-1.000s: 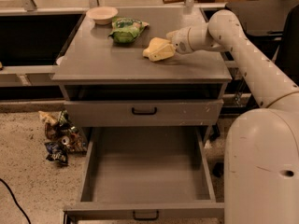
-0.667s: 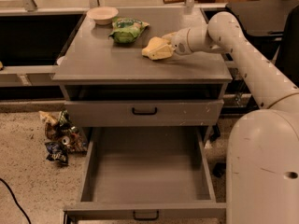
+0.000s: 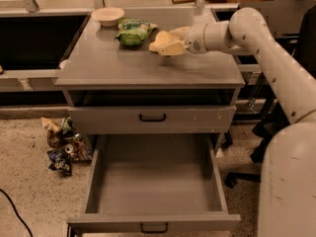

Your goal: Place sponge into middle drawer

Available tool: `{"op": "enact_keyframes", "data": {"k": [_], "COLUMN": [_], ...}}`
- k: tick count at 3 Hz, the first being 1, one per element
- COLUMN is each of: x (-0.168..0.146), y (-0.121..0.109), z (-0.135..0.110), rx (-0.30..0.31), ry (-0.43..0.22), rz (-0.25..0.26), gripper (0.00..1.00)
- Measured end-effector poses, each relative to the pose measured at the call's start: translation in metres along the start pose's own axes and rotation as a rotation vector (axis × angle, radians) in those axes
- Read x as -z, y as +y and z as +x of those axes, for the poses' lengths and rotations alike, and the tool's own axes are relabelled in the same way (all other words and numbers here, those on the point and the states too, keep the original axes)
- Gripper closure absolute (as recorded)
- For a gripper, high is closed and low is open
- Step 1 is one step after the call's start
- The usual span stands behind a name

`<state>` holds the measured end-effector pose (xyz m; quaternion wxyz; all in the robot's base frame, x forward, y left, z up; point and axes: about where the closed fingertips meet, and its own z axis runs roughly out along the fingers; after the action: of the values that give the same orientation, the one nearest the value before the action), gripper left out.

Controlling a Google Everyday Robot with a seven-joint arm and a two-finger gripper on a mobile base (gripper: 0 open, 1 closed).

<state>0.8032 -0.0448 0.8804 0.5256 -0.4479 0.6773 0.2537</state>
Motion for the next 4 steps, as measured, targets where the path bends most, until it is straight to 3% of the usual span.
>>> {"op": "enact_keyframes", "data": {"k": [1, 3, 4], "x": [0.026, 0.026, 0.035], "y": [0.027, 0.032, 0.062], "z": [-0.023, -0.025, -0.029], "rx": [0.032, 0.038, 0.075], "ry": [-0.047, -0.056, -0.061], "rz": [-0.06, -0.08, -0.118], "gripper": [1.0, 1.0, 1.0]}}
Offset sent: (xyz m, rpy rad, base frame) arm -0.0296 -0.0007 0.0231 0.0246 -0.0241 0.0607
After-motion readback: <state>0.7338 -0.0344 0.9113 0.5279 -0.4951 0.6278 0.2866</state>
